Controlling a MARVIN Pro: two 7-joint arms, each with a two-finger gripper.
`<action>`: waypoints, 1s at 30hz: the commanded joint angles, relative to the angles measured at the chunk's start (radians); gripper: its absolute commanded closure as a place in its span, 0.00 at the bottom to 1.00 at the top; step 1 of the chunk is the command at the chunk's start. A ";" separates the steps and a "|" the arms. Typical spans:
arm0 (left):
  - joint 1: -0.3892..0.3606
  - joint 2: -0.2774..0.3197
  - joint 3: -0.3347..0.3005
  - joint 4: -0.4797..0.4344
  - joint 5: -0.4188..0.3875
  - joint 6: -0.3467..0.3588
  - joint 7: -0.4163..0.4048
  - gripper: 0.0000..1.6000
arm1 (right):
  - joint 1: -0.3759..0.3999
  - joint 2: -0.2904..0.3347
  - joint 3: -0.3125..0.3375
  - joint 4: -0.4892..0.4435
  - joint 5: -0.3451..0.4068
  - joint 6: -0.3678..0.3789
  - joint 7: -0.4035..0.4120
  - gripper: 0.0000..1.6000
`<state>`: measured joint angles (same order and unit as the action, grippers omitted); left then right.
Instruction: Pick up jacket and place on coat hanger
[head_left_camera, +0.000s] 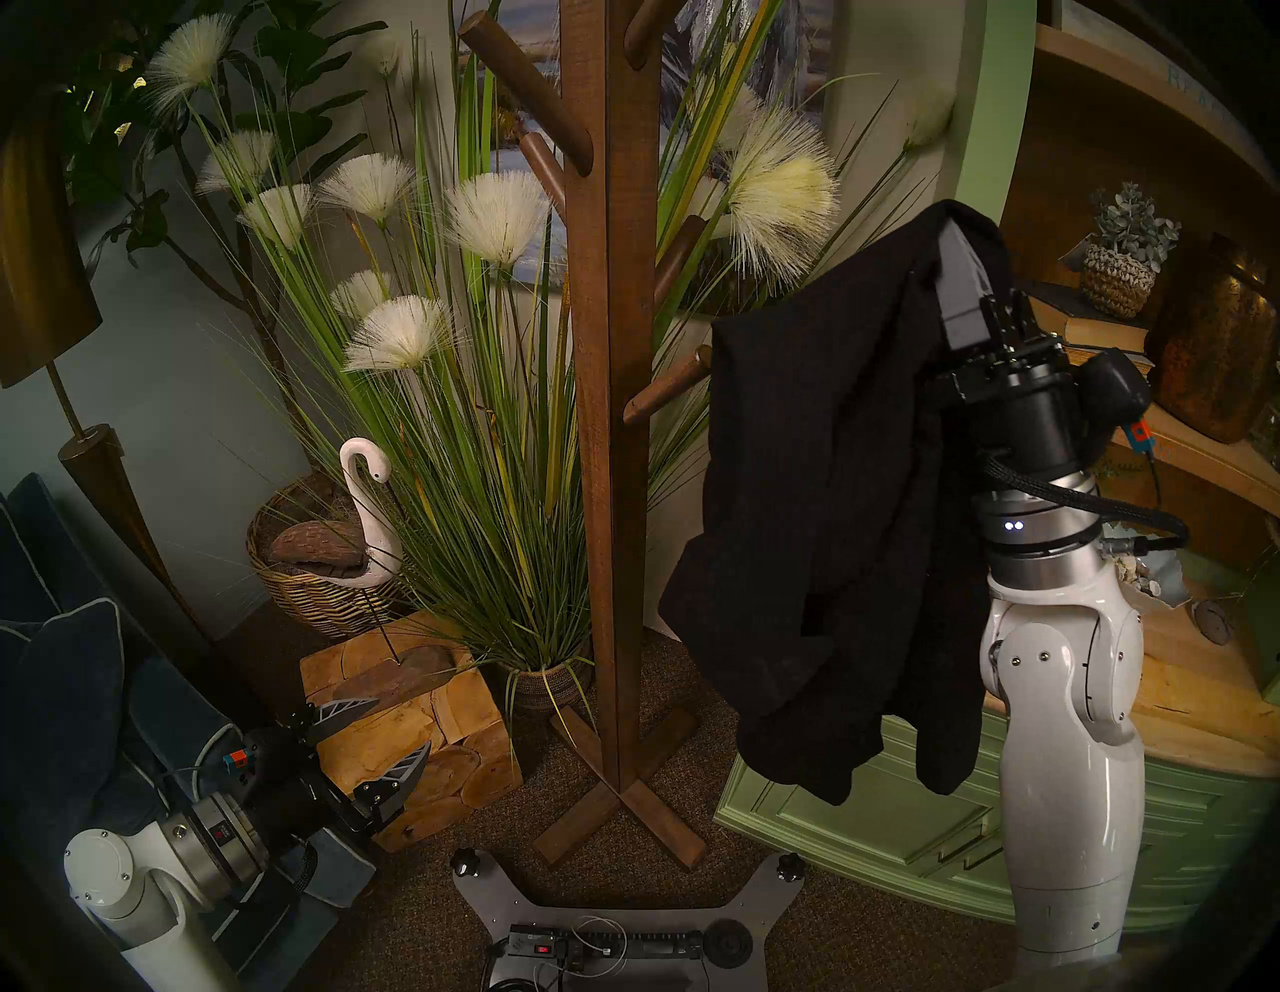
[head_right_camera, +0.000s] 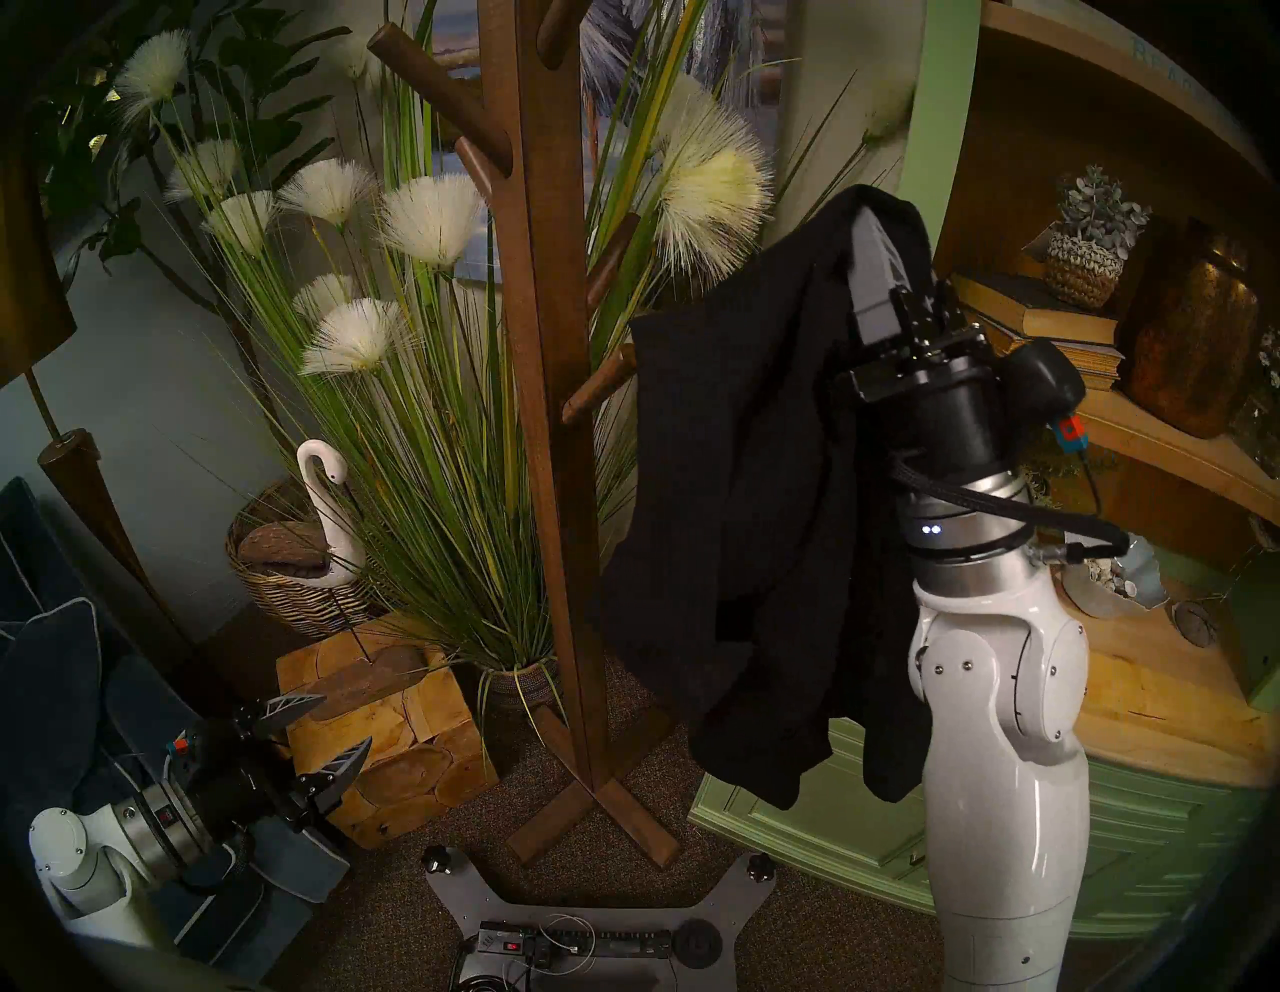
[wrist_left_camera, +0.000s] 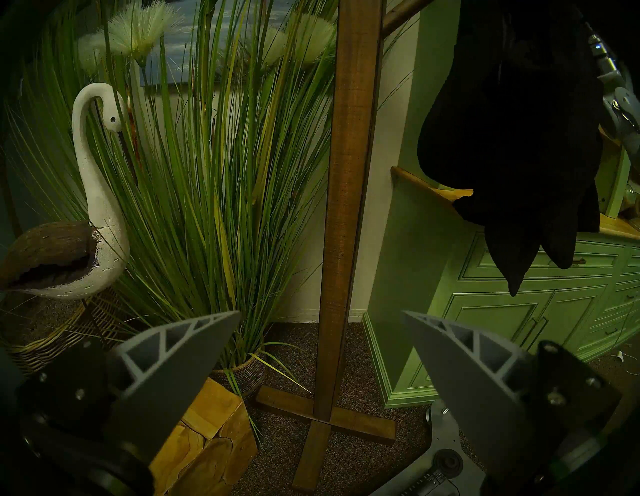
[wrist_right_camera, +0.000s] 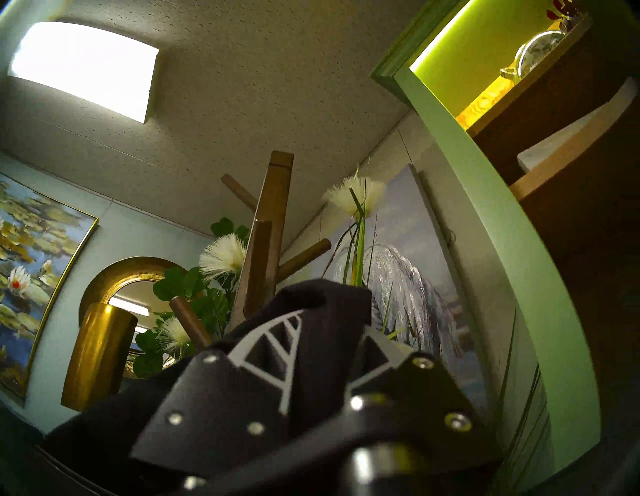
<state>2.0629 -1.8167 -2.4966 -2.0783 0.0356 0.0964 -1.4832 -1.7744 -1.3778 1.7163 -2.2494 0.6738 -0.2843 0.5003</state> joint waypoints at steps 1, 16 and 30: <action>-0.004 0.002 0.000 -0.015 -0.010 -0.001 0.000 0.00 | 0.107 -0.015 -0.078 -0.006 -0.073 0.030 -0.103 1.00; -0.005 0.003 0.001 -0.012 -0.005 -0.001 0.000 0.00 | 0.221 -0.070 -0.160 0.049 -0.206 0.094 -0.246 1.00; -0.007 0.004 0.001 -0.011 -0.002 -0.001 0.000 0.00 | 0.312 -0.112 -0.201 0.028 -0.298 0.131 -0.315 1.00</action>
<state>2.0613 -1.8156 -2.4963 -2.0736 0.0440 0.0963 -1.4832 -1.5733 -1.4640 1.5187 -2.1688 0.4149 -0.1509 0.2114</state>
